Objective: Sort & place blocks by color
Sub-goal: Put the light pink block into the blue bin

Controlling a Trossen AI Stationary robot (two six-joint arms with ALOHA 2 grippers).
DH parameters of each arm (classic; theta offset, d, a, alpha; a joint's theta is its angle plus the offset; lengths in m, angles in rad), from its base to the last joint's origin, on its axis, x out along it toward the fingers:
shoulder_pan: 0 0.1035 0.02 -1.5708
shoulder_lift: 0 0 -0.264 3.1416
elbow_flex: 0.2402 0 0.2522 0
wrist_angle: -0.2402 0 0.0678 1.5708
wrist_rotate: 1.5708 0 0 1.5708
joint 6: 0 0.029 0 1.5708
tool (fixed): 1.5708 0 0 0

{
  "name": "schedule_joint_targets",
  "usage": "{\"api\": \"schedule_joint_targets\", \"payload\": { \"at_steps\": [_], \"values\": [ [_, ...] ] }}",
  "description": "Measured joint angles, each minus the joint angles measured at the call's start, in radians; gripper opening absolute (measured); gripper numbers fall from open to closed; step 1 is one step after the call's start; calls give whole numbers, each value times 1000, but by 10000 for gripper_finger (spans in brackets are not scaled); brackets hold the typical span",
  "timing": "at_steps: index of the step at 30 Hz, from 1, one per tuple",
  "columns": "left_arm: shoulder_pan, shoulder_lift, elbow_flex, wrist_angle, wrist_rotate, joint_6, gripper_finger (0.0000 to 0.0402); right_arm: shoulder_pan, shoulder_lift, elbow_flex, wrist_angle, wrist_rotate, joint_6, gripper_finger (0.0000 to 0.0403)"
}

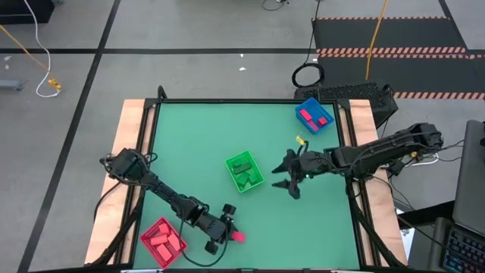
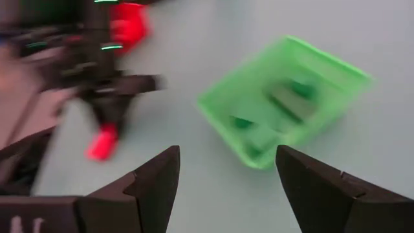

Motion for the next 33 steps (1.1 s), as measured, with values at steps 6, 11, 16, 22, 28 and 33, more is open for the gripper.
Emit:
{"api": "schedule_joint_targets", "payload": {
  "at_steps": [6, 11, 16, 22, 28, 33],
  "values": [
    [48, -95, -1, -20, -97, 26, 134, 94, 0, -40, 261, -54, -179, 249],
    [94, -218, 0, -15, -241, 130, 134, 149, 0, -43, 368, 62, -250, 249],
    [93, -309, 1, -26, -663, 506, 134, 153, 0, -43, 370, 247, -174, 249],
    [105, -320, 0, 74, -907, 831, 134, 137, 8, -44, 438, 396, -34, 249],
    [125, -296, 0, 123, -938, 889, 134, 120, 91, -43, 600, 387, 48, 249],
    [127, -283, 0, 145, -941, 912, 134, 92, 217, -43, 732, 306, 73, 249]
  ]
}}
